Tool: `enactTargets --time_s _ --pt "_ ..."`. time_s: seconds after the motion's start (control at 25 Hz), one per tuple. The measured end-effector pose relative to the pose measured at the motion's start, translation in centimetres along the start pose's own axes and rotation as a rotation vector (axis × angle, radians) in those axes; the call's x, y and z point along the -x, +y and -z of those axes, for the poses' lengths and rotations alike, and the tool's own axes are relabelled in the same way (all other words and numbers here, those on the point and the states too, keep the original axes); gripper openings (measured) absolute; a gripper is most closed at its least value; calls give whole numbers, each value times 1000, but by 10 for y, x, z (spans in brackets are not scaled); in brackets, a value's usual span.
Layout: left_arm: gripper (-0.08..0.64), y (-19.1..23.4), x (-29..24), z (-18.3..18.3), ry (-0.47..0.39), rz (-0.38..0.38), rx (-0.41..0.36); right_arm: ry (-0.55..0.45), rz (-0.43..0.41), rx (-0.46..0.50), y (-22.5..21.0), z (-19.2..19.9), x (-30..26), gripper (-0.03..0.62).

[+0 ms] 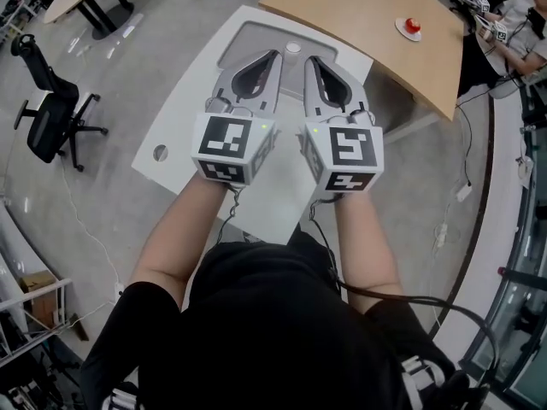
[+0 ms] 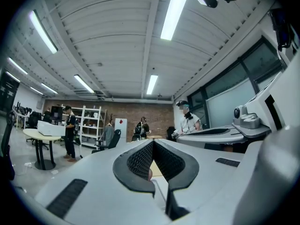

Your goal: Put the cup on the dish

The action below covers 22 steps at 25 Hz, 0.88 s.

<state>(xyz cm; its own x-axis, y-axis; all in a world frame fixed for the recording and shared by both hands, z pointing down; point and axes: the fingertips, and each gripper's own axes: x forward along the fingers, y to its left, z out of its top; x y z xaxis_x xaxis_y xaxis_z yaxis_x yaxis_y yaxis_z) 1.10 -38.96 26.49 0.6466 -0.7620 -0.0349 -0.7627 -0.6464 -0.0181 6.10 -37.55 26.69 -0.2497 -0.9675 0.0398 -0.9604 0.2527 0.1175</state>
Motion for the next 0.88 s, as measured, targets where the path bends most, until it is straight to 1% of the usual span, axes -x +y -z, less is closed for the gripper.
enactTargets --time_s 0.12,0.2,0.32,0.48,0.6,0.76,0.88 --pt "6 -14 29 -9 -18 9 -2 -8 13 -5 9 -4 28 14" --pt "6 -21 47 -12 -9 10 1 -9 15 -5 16 -5 44 14" --pt "6 -32 72 -12 6 55 11 -3 5 -7 30 -8 63 14" --pt "6 -35 99 -4 15 86 5 0 17 -9 44 -9 81 14" --pt "6 -33 113 -2 29 68 27 3 31 -16 51 -8 89 12" --pt "6 -35 122 9 30 96 21 10 33 -13 61 -4 94 12" --pt "6 -29 126 11 30 90 24 24 17 -8 68 0 90 12"
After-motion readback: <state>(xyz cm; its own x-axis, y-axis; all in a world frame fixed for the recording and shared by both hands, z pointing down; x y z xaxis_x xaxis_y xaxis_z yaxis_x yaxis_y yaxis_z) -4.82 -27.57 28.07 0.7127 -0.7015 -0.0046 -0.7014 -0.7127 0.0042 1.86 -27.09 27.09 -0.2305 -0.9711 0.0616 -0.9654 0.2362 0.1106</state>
